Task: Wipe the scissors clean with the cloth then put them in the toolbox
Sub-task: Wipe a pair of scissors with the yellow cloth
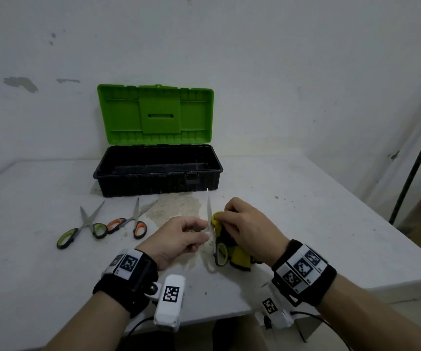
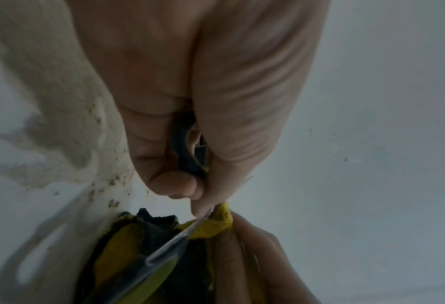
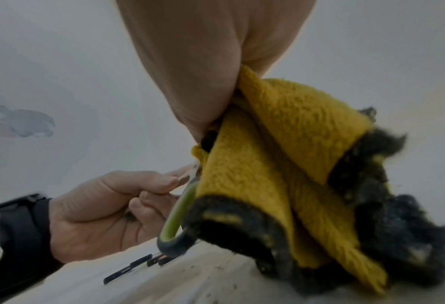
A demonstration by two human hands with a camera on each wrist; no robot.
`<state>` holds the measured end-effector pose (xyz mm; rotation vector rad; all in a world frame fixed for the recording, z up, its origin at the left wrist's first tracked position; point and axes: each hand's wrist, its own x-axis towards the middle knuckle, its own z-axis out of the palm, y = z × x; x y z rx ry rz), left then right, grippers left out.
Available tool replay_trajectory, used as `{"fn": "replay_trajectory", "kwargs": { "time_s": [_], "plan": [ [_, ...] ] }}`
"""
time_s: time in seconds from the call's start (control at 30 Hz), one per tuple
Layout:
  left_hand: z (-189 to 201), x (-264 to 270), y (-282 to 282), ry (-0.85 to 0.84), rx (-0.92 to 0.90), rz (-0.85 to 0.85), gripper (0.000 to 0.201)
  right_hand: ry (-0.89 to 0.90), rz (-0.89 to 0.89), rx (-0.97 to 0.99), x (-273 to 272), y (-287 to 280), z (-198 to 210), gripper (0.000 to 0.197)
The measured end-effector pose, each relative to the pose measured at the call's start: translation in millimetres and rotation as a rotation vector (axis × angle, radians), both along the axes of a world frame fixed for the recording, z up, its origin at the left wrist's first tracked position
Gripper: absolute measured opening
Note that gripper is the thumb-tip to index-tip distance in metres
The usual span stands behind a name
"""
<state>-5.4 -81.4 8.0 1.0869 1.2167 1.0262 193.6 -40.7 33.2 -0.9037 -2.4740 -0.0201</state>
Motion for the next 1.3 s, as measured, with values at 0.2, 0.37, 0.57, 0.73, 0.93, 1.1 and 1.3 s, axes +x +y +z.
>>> {"fn": "replay_trajectory", "kwargs": {
  "time_s": [0.2,0.37,0.57,0.73,0.93,1.1,1.3],
  "plan": [
    [6,0,4,-0.019,0.086,0.161,0.020,0.055,-0.058,-0.023,0,-2,-1,0.016],
    [6,5,3,-0.207,0.097,0.214,0.015,0.188,-0.113,-0.041,-6,-6,5,0.016],
    [7,3,-1,-0.339,0.079,0.136,0.021,0.240,-0.144,-0.029,-8,-7,10,0.013],
    [11,7,1,-0.363,0.130,0.259,0.004,0.221,-0.136,-0.057,-10,-10,7,0.015],
    [3,15,5,-0.468,0.076,0.275,0.020,0.144,-0.121,-0.088,-15,-12,2,0.018],
    [-1,12,6,-0.389,0.090,0.303,0.020,0.132,-0.075,-0.068,-13,-13,5,0.015],
    [0,19,3,-0.342,0.099,0.231,0.018,-0.017,-0.048,0.064,-21,-16,10,0.006]
  ]
}}
